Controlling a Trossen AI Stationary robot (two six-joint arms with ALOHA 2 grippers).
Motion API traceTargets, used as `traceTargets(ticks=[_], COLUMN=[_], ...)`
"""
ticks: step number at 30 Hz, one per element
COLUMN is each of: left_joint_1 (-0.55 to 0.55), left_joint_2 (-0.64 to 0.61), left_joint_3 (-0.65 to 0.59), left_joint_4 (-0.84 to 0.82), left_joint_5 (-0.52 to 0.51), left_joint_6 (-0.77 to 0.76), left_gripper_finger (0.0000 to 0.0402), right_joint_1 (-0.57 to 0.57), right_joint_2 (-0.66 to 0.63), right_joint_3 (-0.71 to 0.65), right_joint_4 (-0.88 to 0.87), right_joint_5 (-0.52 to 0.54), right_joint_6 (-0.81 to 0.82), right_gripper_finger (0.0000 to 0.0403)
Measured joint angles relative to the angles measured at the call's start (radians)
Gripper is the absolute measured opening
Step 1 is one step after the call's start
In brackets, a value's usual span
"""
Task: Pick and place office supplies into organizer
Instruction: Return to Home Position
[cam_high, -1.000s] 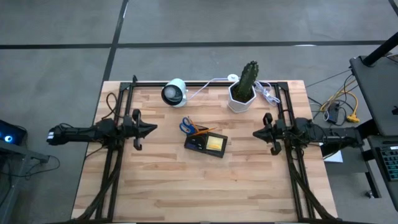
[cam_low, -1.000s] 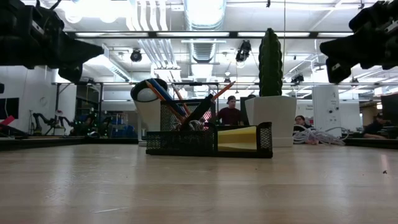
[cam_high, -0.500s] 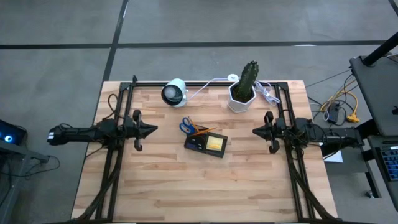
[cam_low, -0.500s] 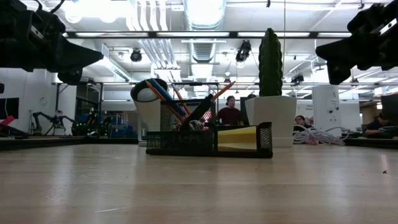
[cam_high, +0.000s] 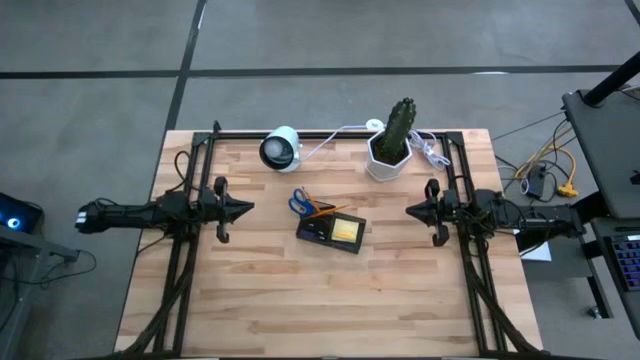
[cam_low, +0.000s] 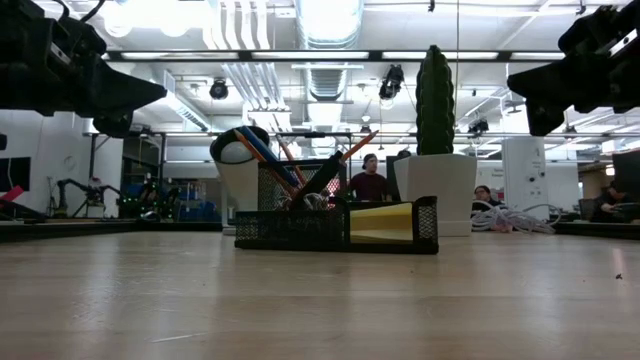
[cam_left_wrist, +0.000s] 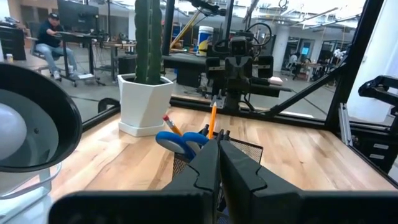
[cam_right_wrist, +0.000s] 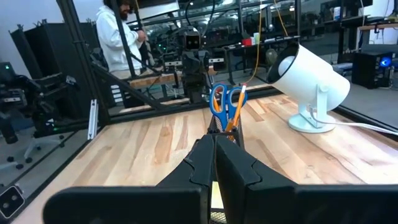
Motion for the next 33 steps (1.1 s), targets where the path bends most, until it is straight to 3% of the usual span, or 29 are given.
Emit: traceTargets(ticks=[33], left_joint_1=[0.0], left_joint_2=[0.012], left_joint_3=[0.0], left_joint_4=[-0.002], left_joint_5=[-0.002], left_joint_6=[0.0], left_gripper_finger=[0.0], right_joint_1=[0.0], right_joint_2=[0.0], right_joint_3=[0.001], right_joint_4=[0.0], right_joint_5=[0.001], right_joint_6=[0.0], right_gripper_finger=[0.0009])
